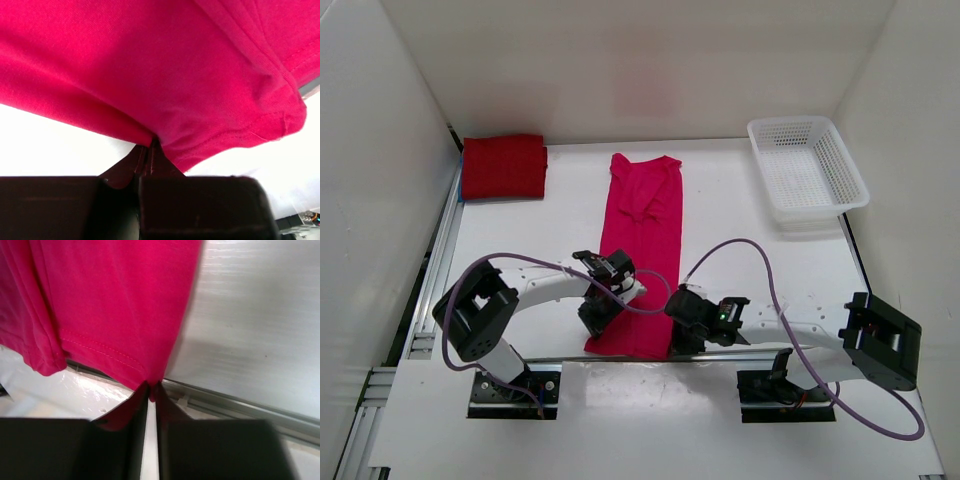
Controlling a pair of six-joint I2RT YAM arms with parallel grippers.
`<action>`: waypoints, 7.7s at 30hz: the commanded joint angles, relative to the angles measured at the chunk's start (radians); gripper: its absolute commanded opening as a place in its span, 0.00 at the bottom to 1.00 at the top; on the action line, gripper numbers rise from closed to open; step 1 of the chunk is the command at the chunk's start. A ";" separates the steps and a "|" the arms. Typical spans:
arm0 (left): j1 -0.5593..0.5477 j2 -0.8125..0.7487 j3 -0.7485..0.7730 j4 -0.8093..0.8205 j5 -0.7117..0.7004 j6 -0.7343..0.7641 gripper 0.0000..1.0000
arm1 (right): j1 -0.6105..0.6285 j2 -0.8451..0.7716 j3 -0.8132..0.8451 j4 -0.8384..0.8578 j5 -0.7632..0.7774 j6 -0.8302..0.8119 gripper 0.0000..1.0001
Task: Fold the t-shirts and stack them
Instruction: Grab the bottom of the folded rectangular tshirt with both arms, then fold the folded rectangular tshirt in 1/3 of the way, then grab one side of the 2/3 rectangular tshirt with both arms
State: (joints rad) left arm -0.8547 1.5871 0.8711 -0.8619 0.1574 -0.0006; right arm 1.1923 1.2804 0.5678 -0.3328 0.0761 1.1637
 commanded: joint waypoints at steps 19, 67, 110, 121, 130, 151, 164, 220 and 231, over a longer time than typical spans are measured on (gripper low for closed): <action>0.295 0.212 0.572 -0.396 -0.001 0.001 0.10 | -0.373 0.058 0.440 -0.170 0.005 -0.398 0.01; 0.516 0.313 0.528 -0.080 0.186 0.001 0.74 | -0.649 0.477 0.445 0.009 -0.411 -0.452 0.56; 0.071 -0.102 0.192 -0.212 -0.316 0.001 0.57 | -0.441 -0.024 0.029 -0.224 -0.223 -0.384 0.47; -0.191 -0.127 0.157 0.073 -0.420 0.001 0.70 | -0.441 -0.130 -0.057 -0.161 -0.202 -0.262 0.51; -0.191 0.031 0.201 0.104 -0.536 0.001 0.66 | -0.389 -0.139 -0.075 -0.087 -0.211 -0.205 0.52; 0.080 0.276 0.492 -0.037 -0.429 0.001 0.11 | -0.378 -0.053 -0.097 -0.009 -0.176 -0.173 0.02; 0.241 0.315 0.707 -0.052 -0.450 0.001 0.72 | -0.378 -0.136 0.039 -0.185 -0.076 -0.321 0.19; 0.436 0.076 0.203 -0.034 0.168 0.001 0.92 | -0.329 0.195 0.201 0.001 -0.156 -0.171 0.47; 0.445 0.218 0.218 0.020 0.129 0.001 0.53 | -0.329 0.263 0.116 0.169 -0.263 -0.069 0.53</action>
State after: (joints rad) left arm -0.4145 1.7798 1.0878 -0.8818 0.2760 -0.0105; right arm 0.8597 1.5185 0.7162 -0.2119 -0.1520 1.0500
